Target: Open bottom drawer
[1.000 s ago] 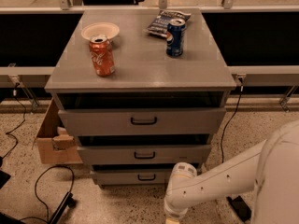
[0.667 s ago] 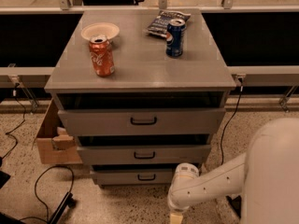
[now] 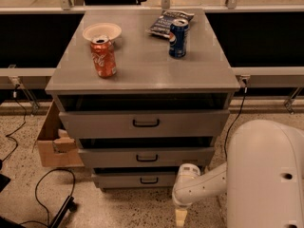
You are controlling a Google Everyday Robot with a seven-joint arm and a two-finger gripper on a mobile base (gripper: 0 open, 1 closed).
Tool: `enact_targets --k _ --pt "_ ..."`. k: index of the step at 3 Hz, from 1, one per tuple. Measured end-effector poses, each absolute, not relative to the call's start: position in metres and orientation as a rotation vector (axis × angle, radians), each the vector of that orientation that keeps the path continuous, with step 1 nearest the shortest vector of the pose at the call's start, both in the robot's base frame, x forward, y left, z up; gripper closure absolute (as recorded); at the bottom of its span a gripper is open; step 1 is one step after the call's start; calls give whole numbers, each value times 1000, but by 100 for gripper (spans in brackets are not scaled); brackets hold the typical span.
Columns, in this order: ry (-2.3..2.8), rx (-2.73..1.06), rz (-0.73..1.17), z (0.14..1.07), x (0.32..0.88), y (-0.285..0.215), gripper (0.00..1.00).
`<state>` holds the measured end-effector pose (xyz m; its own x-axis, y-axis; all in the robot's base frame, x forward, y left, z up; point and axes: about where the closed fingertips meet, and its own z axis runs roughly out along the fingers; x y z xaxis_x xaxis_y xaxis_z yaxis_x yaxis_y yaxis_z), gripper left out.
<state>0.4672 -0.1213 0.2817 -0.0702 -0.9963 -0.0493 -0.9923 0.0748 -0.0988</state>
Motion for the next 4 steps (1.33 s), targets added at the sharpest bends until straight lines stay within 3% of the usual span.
enact_targets --k 4 --pt "2088 -2085 -254 239 518 -144 0"
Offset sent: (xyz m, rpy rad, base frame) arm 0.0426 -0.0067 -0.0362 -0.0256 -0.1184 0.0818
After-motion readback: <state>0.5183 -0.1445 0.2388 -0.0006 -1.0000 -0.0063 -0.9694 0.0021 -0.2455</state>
